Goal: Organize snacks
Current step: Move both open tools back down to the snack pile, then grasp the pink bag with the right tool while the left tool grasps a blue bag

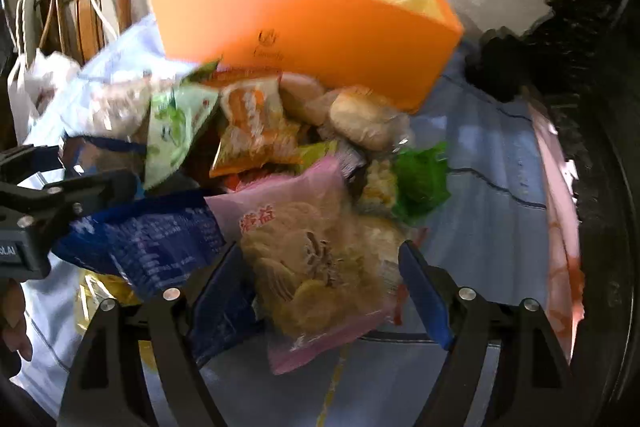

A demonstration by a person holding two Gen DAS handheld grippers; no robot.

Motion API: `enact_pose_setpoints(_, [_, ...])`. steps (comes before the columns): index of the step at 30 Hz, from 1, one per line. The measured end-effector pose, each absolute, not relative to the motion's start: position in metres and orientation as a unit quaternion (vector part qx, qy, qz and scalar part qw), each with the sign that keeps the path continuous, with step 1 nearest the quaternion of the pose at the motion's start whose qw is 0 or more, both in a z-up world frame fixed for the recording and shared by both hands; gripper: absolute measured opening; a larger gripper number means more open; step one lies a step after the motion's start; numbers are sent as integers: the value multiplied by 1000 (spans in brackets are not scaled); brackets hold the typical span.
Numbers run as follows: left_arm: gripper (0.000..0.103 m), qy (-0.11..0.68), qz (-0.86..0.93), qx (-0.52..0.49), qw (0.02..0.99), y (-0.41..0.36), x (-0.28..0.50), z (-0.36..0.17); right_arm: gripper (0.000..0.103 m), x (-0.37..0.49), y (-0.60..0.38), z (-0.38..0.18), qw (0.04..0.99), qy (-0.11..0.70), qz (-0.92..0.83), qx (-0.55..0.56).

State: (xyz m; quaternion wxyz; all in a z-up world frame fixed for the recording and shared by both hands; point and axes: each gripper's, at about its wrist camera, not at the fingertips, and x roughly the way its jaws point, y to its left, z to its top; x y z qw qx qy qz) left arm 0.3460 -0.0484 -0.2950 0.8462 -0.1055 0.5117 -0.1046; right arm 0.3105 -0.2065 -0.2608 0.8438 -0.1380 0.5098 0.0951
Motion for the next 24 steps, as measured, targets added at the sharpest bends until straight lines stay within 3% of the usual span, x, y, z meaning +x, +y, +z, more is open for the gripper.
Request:
enact_pose_setpoints(2, [98,516,-103,-96,845,-53,344,-303,80,312,-205,-268,840,514,94,-145])
enact_pose_setpoints(3, [98,511,-106,-81,849,-57,341,-306,75,313,-206,-271,837,521,93,-137])
enact_pose_setpoints(4, [96,508,-110,-70,851,-60,339,-307,63,314,-208,-276,831,534,92,-126])
enact_pose_setpoints(6, [72,500,-121,-56,855,-65,337,-307,53,313,-211,-277,830,536,91,-120])
enact_pose_setpoints(7, [69,504,-128,-58,852,-65,338,-308,47,313,-212,-277,829,540,93,-113])
enact_pose_setpoints(15, [47,493,-164,-46,853,-67,330,-296,44,303,-216,-262,841,526,89,-88])
enact_pose_setpoints(24, [40,480,-192,-51,854,-56,316,-278,43,293,-226,-228,860,500,84,-54])
